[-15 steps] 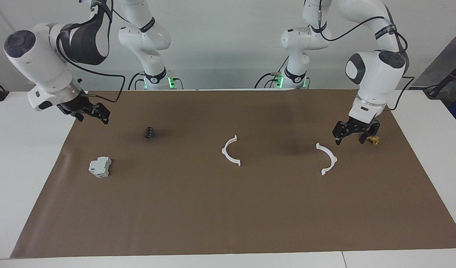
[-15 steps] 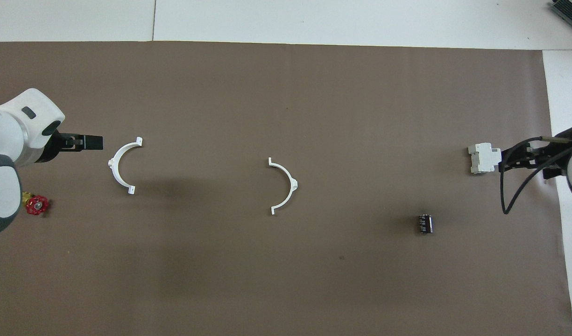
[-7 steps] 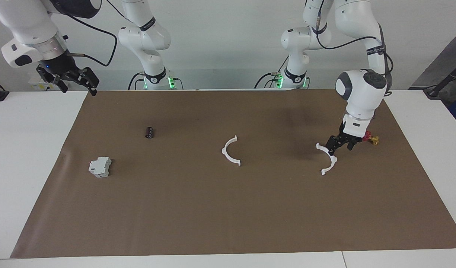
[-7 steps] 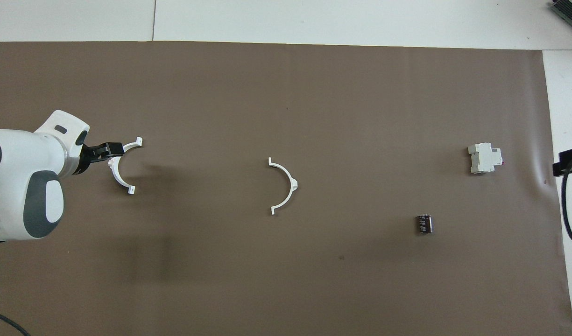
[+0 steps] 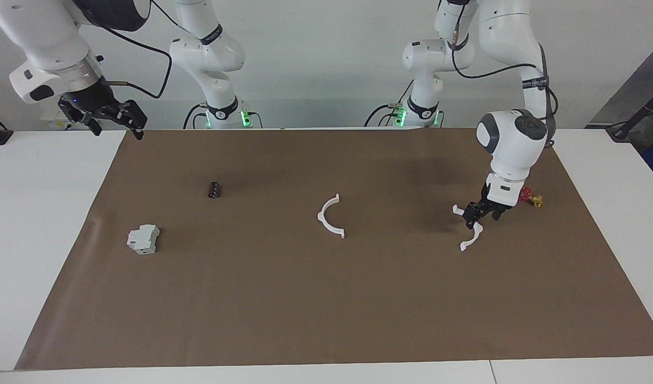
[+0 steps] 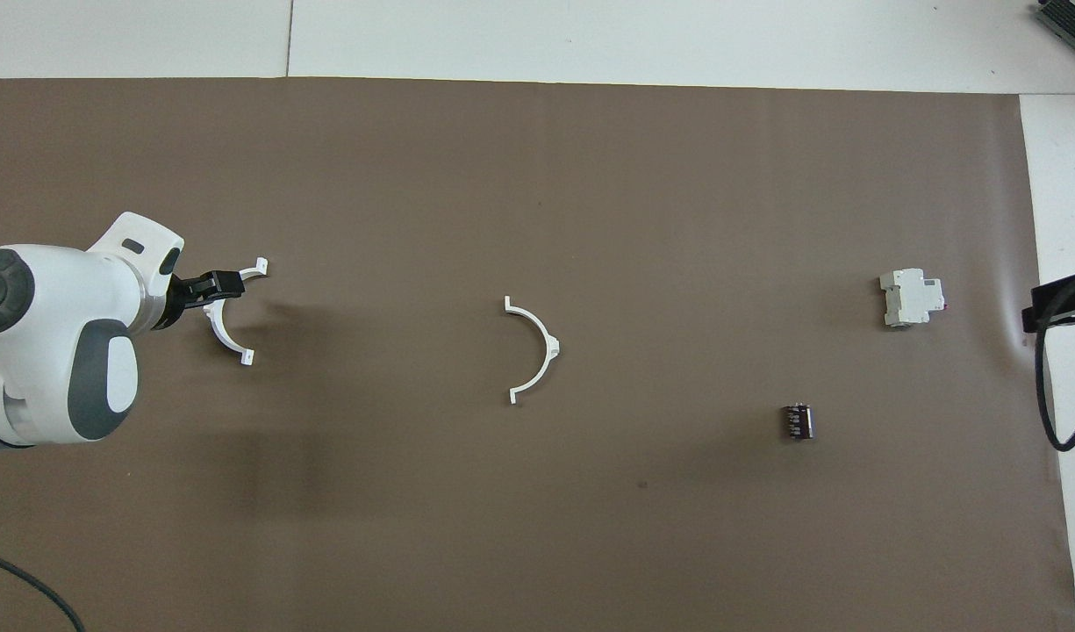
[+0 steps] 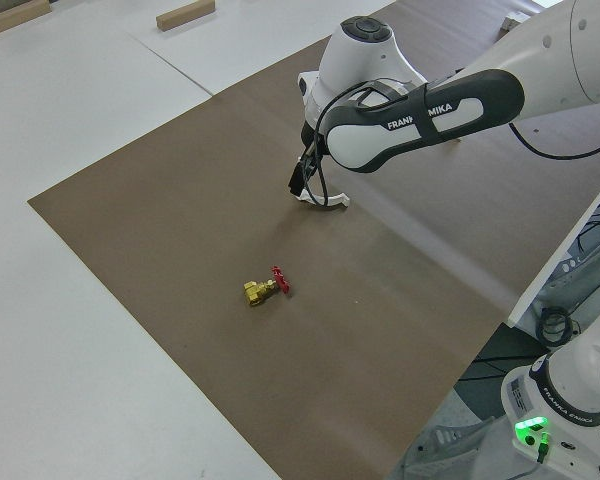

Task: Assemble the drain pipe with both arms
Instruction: 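Grasp the other white half-ring with the left gripper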

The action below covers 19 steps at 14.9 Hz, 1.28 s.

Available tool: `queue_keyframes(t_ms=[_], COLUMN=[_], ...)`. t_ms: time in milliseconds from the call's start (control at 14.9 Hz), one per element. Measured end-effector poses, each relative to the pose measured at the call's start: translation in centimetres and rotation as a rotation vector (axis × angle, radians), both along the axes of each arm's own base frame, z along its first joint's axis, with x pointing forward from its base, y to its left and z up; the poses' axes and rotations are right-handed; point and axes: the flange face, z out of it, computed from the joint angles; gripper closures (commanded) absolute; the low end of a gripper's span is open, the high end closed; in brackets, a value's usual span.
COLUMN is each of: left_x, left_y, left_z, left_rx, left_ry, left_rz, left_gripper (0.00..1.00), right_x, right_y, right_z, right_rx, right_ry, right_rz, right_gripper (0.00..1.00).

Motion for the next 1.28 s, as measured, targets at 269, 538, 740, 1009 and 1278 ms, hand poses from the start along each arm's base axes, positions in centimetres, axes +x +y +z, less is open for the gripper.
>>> queue_keyframes(t_ms=[269,538,740,1009,1278], left_x=[-0.1,-0.3,-0.3,-0.1,0.1], left_y=[0.0,0.0,0.0,0.0,0.1], left_z=[-0.5,-1.3,-2.9,-4.3,-3.5], left_rx=[0.018,0.019,0.019,0.019,0.019], left_ry=[0.009,0.025,0.033,0.032,0.018], left_rz=[-0.105,-0.118,-0.118,-0.118,-0.118], left_gripper=[0.00,0.00,0.00,0.99,1.00], right_x=[0.2,0.5,0.5,0.5,0.5], right_y=[1.3,1.4,1.4,1.4,1.4], right_z=[0.0,0.1,0.1,0.1,0.1], right_rx=[0.003,0.002,0.002,0.002,0.002], right_ry=[-0.009,-0.029,-0.030,-0.030,-0.030], right_rz=[0.023,0.027,0.027,0.027,0.027], right_gripper=[0.00,0.00,0.00,0.00,0.00])
